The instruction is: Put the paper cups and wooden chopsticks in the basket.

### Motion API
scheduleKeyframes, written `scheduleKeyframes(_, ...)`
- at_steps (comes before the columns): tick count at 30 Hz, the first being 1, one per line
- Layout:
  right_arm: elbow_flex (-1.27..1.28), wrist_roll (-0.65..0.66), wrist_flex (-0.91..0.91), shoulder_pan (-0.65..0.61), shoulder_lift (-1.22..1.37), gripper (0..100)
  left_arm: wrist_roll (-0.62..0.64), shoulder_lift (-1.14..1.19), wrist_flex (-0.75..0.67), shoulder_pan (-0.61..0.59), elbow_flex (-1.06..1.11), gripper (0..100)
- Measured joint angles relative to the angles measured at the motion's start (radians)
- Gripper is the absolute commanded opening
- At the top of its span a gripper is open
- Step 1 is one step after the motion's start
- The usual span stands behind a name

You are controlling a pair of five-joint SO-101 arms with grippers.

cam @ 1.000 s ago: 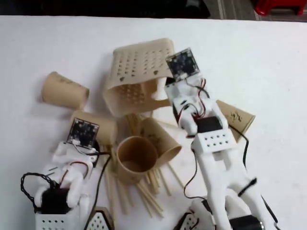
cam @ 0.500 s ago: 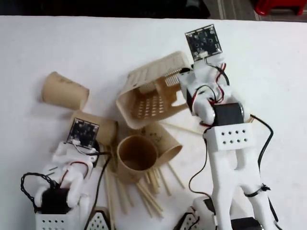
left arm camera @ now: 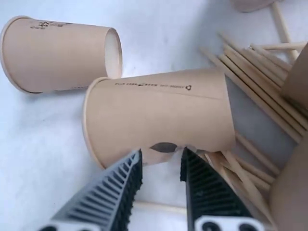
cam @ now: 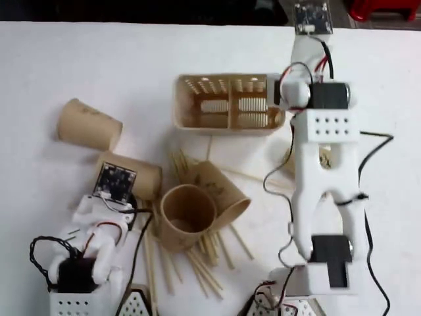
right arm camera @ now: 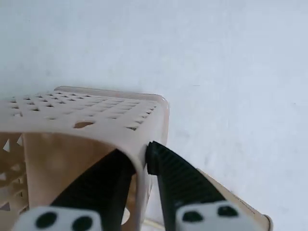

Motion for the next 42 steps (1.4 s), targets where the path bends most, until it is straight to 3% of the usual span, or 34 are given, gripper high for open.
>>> scheduleKeyframes(12,-0.552,-0.066,0.407,0.002,0.330,2.2,0.000,0.000,0.000,0.000,0.000,14)
scheduleKeyframes(19,-0.611,-0.066,0.422,0.018,0.416,16.2,0.000,0.000,0.000,0.000,0.000,14)
scheduleKeyframes(29,-0.718,-0.025,0.423,0.015,0.425,15.8,0.000,0.000,0.000,0.000,0.000,14)
scheduleKeyframes(35,-0.666,-0.023,0.423,0.014,0.308,15.9,0.000,0.000,0.000,0.000,0.000,14)
scheduleKeyframes(42,-0.321,-0.023,0.423,0.066,0.060,16.2,0.000,0.000,0.000,0.000,0.000,14)
